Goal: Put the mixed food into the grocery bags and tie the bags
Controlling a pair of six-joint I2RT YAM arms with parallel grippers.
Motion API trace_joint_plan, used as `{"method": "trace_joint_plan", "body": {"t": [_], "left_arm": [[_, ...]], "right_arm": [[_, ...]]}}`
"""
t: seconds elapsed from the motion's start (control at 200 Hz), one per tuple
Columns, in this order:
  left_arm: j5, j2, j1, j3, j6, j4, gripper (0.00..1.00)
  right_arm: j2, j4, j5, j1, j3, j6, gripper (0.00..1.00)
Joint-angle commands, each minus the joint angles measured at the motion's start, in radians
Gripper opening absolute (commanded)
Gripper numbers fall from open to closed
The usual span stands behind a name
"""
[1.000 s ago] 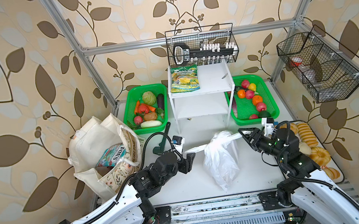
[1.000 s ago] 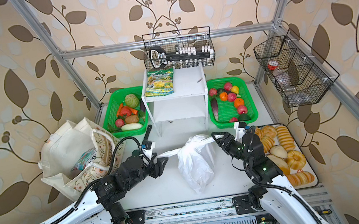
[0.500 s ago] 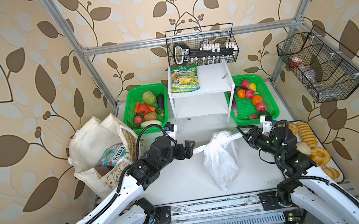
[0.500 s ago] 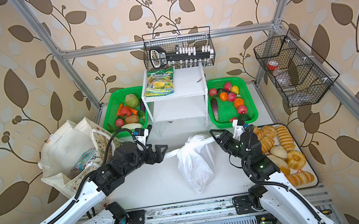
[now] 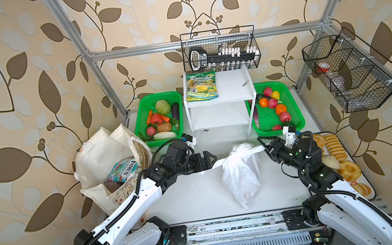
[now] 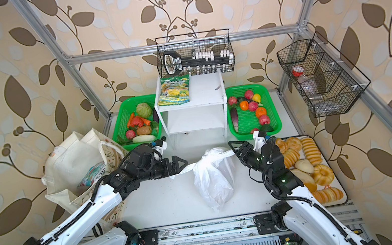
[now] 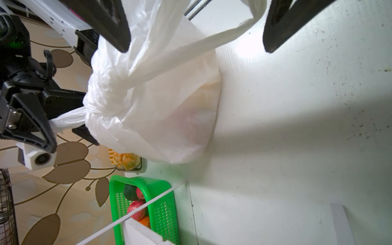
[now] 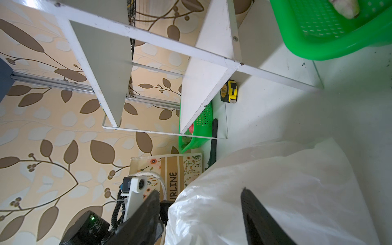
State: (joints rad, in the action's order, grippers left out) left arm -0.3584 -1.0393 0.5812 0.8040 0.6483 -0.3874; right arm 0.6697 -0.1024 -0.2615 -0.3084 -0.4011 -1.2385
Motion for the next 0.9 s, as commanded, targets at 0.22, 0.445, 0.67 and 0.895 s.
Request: {"method": "trace_joint_plan", "body": {"t": [0.22, 0.445, 0.67, 0.895], "left_arm": [[-0.065, 0.021, -0.006, -0.068, 0.091, 0.021, 0.99], [-0.109, 0.004, -0.006, -0.093, 0.142, 0.156, 0.72], [-0.103, 0.035, -0.006, -0.104, 0.145, 0.220, 0.17], [-0.020, 0.098, -0.006, -0.101, 0.117, 0.176, 0.06]], "right_arm": [[0.032, -0.097, 0.012, -0.014, 0.031, -0.047, 0.58], [0.041, -0.099, 0.013, -0.022, 0.033, -0.049, 0.25], [-0.011, -0.072, 0.046, -0.024, 0.026, -0.022, 0.00], [-0.028, 0.066, 0.088, -0.015, -0.056, 0.090, 0.00]]}}
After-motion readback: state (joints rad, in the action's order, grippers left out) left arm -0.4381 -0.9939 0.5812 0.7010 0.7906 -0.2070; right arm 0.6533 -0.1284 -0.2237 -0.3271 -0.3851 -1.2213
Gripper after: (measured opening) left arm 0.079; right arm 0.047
